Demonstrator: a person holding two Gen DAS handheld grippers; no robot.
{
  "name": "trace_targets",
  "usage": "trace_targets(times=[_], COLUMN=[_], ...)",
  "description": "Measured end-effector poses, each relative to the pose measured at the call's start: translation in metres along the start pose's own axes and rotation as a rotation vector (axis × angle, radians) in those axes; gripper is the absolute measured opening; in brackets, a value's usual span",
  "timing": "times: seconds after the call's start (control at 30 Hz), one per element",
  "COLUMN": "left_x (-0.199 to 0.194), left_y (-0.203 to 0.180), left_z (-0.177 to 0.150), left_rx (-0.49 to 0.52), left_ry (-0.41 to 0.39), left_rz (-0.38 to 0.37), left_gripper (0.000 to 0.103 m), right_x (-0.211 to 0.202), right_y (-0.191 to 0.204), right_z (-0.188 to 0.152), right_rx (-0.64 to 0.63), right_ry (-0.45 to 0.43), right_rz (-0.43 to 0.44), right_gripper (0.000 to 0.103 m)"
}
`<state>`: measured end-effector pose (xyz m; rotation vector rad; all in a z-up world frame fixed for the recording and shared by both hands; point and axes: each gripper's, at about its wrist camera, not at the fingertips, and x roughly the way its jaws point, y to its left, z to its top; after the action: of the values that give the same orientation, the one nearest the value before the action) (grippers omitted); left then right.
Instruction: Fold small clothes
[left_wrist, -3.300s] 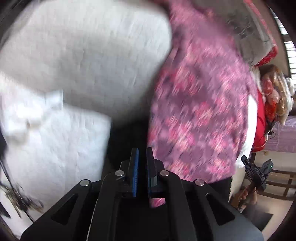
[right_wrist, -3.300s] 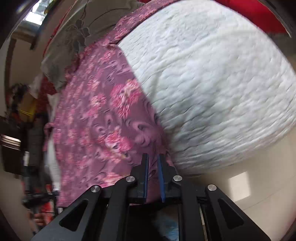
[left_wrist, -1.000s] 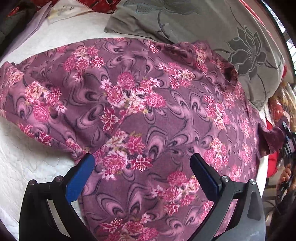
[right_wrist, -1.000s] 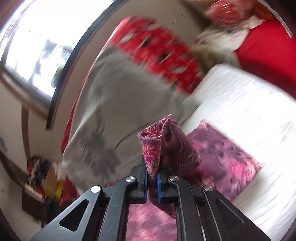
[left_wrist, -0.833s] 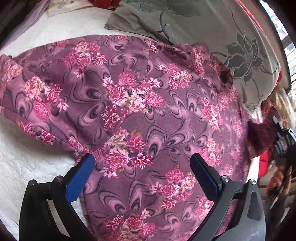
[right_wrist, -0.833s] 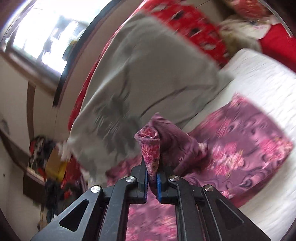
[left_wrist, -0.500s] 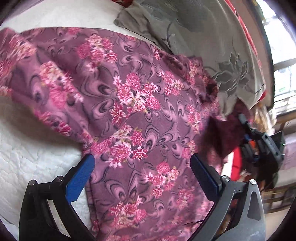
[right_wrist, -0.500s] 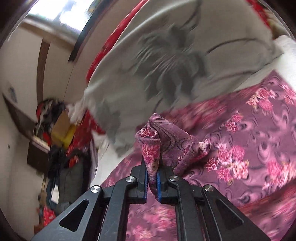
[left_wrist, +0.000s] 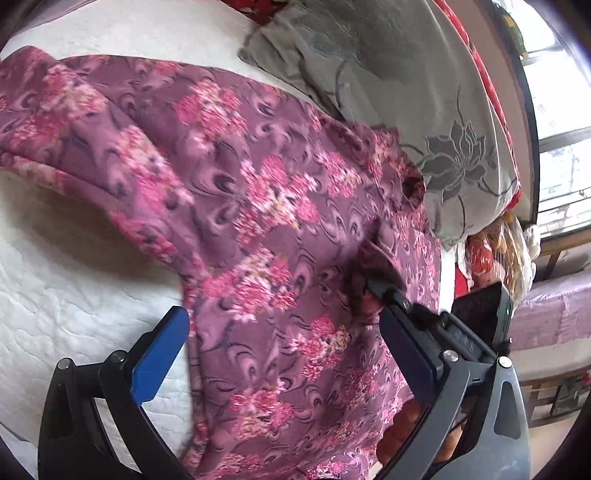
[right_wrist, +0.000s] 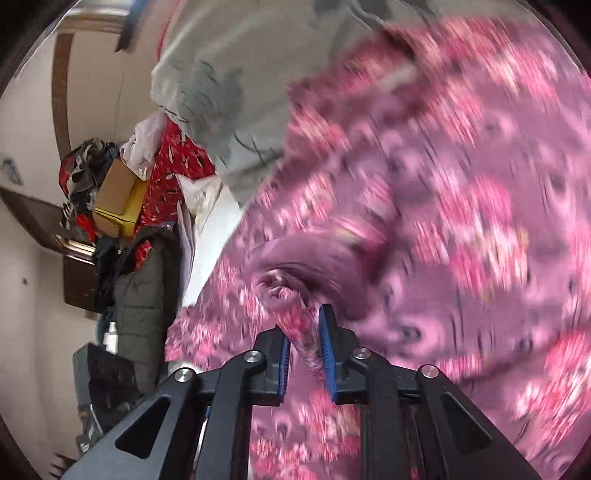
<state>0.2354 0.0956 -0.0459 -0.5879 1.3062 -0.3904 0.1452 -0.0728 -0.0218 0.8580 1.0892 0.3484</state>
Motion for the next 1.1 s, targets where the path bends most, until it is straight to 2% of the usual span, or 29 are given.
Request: trace_targets(times=[0.03, 0.07, 0.1, 0.17, 0.27, 0.43, 0.5, 0.57, 0.6, 0.73, 0.83, 0.9, 1.0, 1.1], left_x=[0.005, 0.009, 0.015, 0.029, 0.045, 0.064, 0.062, 0.057, 0.054, 0.022, -0.001, -0.003, 0.007, 0.014], left_y=[-0.004, -0.009, -0.013, -0.023, -0.039, -0.060, -0.065, -0.071, -0.073, -0.074, -0.068, -0.060, -0.046, -0.040], left_z=[0.000, -0.001, -0.002, -0.002, -0.004, -0.003, -0.001, 0.003, 0.005, 0.014, 0.020, 0.023, 0.025, 0.023], left_rx=[0.003, 0.004, 0.002, -0.008, -0.010, -0.017, -0.019, 0.019, 0.031, 0.047, 0.058, 0.055, 0.018, -0.001], left_ry=[0.008, 0.018, 0.029, 0.057, 0.077, 0.078, 0.027, 0.006, 0.007, -0.092, -0.184, -0.179, -0.131, -0.111], left_rz=[-0.005, -0.010, -0.014, -0.022, -0.025, 0.000, 0.039, 0.047, 0.055, 0.074, 0.163, 0.202, 0.210, 0.211], left_gripper=[0.103, 0.103, 0.103, 0.103, 0.103, 0.103, 0.084, 0.011, 0.005, 0.005, 0.005, 0.005, 0.005, 0.005], right_x=[-0.007, -0.018, -0.028, -0.054, -0.094, -0.135, -0.146, -0.158, -0.163, -0.193, -0.220, -0.229, -0.218, -0.192], right_y=[-0.004, -0.009, -0.013, -0.027, -0.059, -0.118, -0.137, -0.146, -0.149, -0.156, -0.168, -0.175, -0.179, -0.167], right_z=[-0.003, -0.006, -0.008, -0.010, -0.010, -0.013, -0.017, -0.017, -0.015, -0.001, 0.015, 0.026, 0.044, 0.060], right_rx=[0.000, 0.001, 0.003, 0.006, 0.030, 0.181, 0.235, 0.256, 0.257, 0.259, 0.289, 0.322, 0.329, 0.260], right_ry=[0.004, 0.008, -0.001, -0.049, -0.115, -0.176, -0.202, -0.225, -0.237, -0.333, -0.431, -0.484, -0.455, -0.357], right_rz=[0.016, 0.038, 0.054, 0.043, -0.029, -0.028, 0.019, 0.037, 0.045, 0.060, 0.075, 0.068, 0.010, -0.081], right_gripper=[0.022, 0.032, 0.037, 0.042, 0.044, 0.044, 0.042, 0.042, 0.044, 0.044, 0.045, 0.045, 0.046, 0.045])
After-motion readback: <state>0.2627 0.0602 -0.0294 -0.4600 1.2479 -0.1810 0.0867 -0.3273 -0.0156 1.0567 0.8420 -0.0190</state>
